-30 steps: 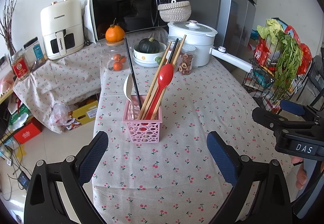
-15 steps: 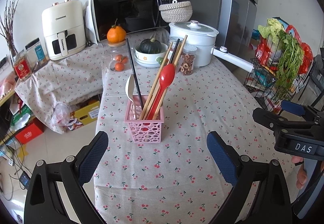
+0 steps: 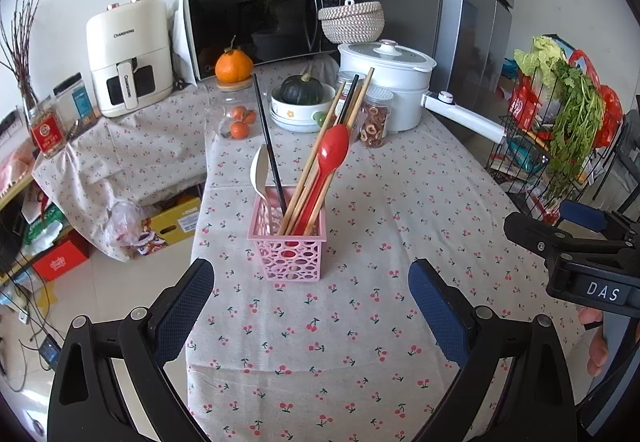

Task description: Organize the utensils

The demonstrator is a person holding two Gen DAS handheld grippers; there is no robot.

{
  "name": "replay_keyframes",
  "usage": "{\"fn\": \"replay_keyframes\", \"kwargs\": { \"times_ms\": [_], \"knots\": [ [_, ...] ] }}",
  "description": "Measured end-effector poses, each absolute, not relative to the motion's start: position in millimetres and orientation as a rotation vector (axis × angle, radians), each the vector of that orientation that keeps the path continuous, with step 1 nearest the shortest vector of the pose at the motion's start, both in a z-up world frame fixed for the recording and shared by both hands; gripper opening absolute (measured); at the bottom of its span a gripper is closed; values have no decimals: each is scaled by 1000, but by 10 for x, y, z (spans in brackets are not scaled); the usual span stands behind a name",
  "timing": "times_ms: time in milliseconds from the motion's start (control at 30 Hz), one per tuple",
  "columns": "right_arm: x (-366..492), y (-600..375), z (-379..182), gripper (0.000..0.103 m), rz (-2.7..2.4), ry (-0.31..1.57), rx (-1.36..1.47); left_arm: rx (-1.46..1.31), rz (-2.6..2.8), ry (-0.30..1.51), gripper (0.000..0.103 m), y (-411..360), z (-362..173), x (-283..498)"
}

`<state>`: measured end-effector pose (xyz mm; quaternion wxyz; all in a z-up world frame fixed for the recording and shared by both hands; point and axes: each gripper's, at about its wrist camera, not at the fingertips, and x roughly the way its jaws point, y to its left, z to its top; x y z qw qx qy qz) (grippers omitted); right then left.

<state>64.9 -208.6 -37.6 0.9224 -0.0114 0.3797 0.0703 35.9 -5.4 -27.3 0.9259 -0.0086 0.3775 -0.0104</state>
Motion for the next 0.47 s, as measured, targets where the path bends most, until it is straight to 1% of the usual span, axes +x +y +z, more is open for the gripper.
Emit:
{"fn": "replay_keyframes", "kwargs": {
  "times_ms": [467],
  "knots": [
    [661,-2097,-380,102,139,785,-22,-42,-23,789,99,-62,-319,373]
  ]
}}
